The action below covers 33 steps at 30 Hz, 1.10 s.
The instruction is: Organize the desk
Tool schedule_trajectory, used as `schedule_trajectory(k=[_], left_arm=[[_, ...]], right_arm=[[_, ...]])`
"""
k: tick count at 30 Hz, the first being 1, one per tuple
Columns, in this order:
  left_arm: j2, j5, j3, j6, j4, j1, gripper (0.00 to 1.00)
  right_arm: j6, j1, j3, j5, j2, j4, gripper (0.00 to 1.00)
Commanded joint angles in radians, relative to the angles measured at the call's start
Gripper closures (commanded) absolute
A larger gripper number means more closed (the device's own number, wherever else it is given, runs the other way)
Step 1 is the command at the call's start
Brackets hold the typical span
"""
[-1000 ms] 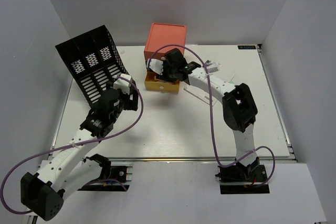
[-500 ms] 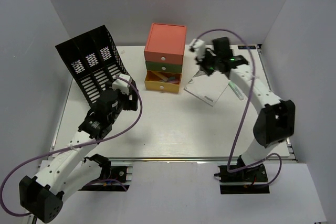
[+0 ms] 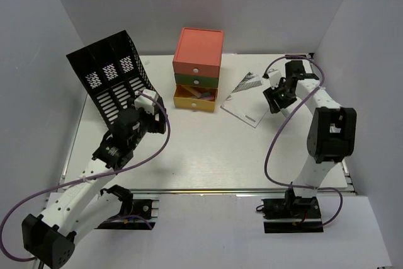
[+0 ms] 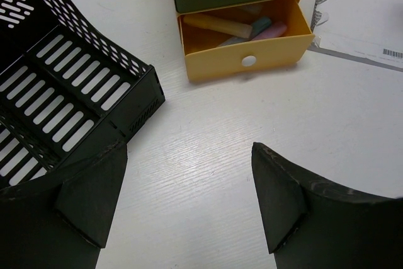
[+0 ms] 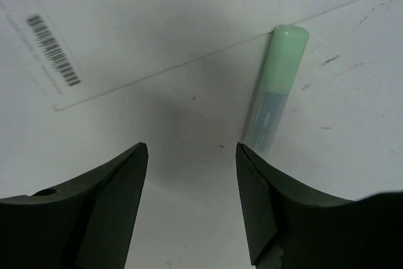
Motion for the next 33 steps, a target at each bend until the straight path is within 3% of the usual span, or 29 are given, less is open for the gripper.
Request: schedule_trajectory(k=[1,12,18,26,29,33], left_arm=[[-0.017,0.010,0.000,0.004,0.014,-0.003,0.11],[-0.007,0.010,0.000,0.006,0.014,-0.003,0.11],[0.003,0.007,0.001,0.006,0.014,-0.003,0.11],[0.011,0.005,0.000,0.006,0.012,-0.003,0.11],[0.011,0.002,-0.002,0.004,0.012,-0.003,0.11],[0.013,0.003,-0.002,0.006,0.012,-0.003,0.11]], right_arm=[[-0.013,-0.017,0.081,0.065,0.079,0.037,0.36],[-0.032,-0.077,0.216,0.128,0.271,0.074,0.40],[-0.042,-0.100,0.298,0.055,0.354,0.003,0.53],[-0.053,-0.115,0.299,0.030,0.391,-0.015,0.55],[-0.047,-0.122,0.302,0.027,0.402,-0.031,0.63],[-0.056,-0.125,0.304,0.004,0.369,-0.046,0.94]])
